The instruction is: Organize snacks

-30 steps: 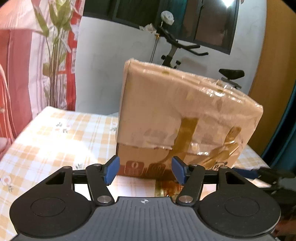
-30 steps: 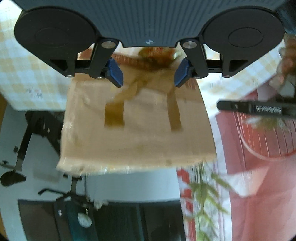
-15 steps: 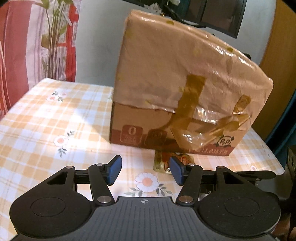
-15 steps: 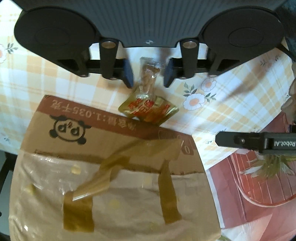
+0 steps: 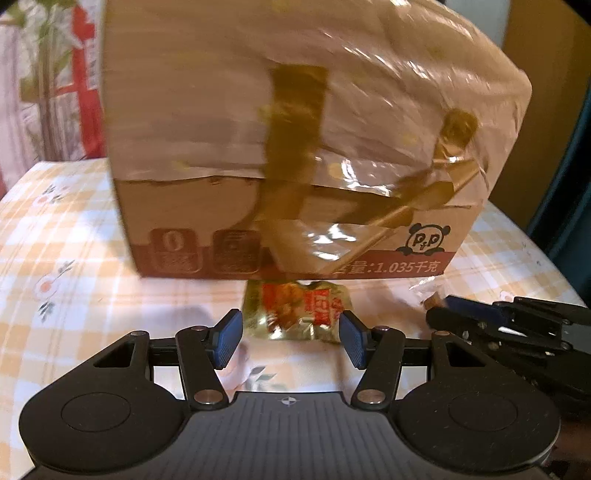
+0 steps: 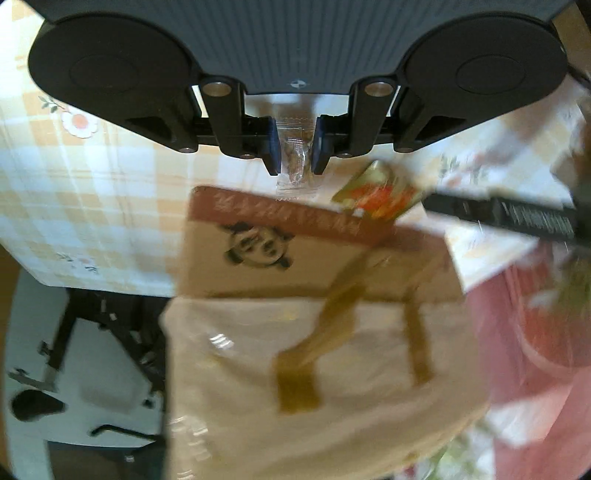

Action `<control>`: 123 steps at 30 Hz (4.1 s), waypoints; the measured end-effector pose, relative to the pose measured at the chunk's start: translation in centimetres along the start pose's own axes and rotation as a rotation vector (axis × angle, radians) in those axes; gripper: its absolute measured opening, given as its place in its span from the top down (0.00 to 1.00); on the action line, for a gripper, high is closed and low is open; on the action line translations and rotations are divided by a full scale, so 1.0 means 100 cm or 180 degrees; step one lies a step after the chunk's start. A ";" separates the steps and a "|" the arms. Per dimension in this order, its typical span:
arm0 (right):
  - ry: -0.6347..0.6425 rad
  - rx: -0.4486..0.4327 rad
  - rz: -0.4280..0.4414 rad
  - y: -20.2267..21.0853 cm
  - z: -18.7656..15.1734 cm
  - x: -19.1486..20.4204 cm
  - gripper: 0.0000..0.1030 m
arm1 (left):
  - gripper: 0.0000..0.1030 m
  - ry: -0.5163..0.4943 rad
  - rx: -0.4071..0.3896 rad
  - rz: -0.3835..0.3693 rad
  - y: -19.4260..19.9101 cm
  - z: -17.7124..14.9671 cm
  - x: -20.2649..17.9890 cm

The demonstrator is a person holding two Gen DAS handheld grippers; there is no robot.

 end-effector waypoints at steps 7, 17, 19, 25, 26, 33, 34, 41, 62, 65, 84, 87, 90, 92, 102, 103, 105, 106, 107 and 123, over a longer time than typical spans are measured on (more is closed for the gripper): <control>-0.0052 -0.0065 0.0187 0.002 0.001 -0.001 0.81 | 0.31 -0.0171 0.0057 0.0162 -0.028 0.004 -0.008; -0.0321 -0.0094 0.0352 0.000 0.002 -0.010 0.81 | 0.17 -0.0160 0.0156 0.0217 -0.052 0.006 -0.015; -0.0320 -0.0093 0.0366 -0.001 0.001 -0.010 0.81 | 0.13 -0.0282 0.0169 0.0294 -0.057 0.006 -0.021; -0.0392 -0.0095 0.0395 0.000 0.000 -0.014 0.81 | 0.02 -0.0204 0.0137 0.0398 -0.065 0.004 -0.022; -0.0395 -0.0093 0.0400 0.000 0.000 -0.014 0.81 | 0.02 -0.0199 0.0133 0.0397 -0.065 0.004 -0.022; -0.0408 -0.0089 0.0409 0.000 0.000 -0.014 0.81 | 0.44 -0.0380 0.0077 0.0202 -0.049 -0.003 -0.037; -0.0411 -0.0087 0.0412 0.000 0.001 -0.014 0.81 | 0.46 -0.0416 0.0079 0.0209 -0.049 -0.004 -0.042; -0.0413 -0.0084 0.0415 -0.001 0.000 -0.014 0.81 | 0.48 -0.0369 0.0099 0.0180 -0.046 -0.004 -0.037; -0.0445 -0.0086 0.0418 -0.001 0.000 -0.014 0.81 | 0.76 -0.0385 0.0252 -0.0102 0.005 -0.045 -0.041; -0.0445 -0.0089 0.0417 -0.001 0.000 -0.014 0.81 | 0.53 -0.0245 0.0279 0.0029 0.010 -0.048 -0.031; -0.0435 -0.0087 0.0442 0.000 0.001 -0.013 0.81 | 0.28 0.0507 0.0162 0.0847 0.016 -0.024 0.064; -0.0438 -0.0090 0.0441 0.000 0.000 -0.014 0.81 | 0.28 0.0522 0.0176 0.0823 0.023 -0.024 0.070; -0.0439 -0.0084 0.0444 0.000 0.000 -0.014 0.81 | 0.28 0.0586 0.0234 0.0743 0.017 -0.029 0.071; -0.0429 -0.0083 0.0447 0.000 0.001 -0.014 0.81 | 0.28 0.0620 0.0237 0.0657 0.016 -0.034 0.068; -0.0420 -0.0081 0.0449 0.000 0.000 -0.014 0.81 | 0.28 0.0143 0.0280 -0.0313 0.018 -0.037 -0.007; -0.0420 -0.0082 0.0448 0.000 0.000 -0.014 0.81 | 0.28 0.0048 0.0233 -0.0297 0.019 -0.034 -0.010; -0.0423 -0.0083 0.0448 0.000 0.000 -0.014 0.81 | 0.28 -0.0032 0.0141 -0.0241 0.018 -0.024 -0.005; -0.0425 -0.0085 0.0451 0.000 0.001 -0.014 0.81 | 0.28 -0.0028 0.0105 -0.0235 0.017 -0.019 0.001; -0.0427 -0.0088 0.0452 0.000 0.000 -0.014 0.81 | 0.28 -0.0018 0.0080 -0.0235 0.014 -0.014 0.007; -0.0407 -0.0060 0.0450 -0.001 0.000 -0.014 0.81 | 0.29 0.0056 0.0482 -0.0610 -0.015 -0.007 0.054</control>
Point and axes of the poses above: each gripper's, at about its wrist camera, not at the fingertips, and y roughly against the way its jaws point, x to its left, z to its top, the point moved 7 cm from there along -y, roughly the way its jaws point, and after that the axes turned 6 degrees about y, right-handed, at the moved point
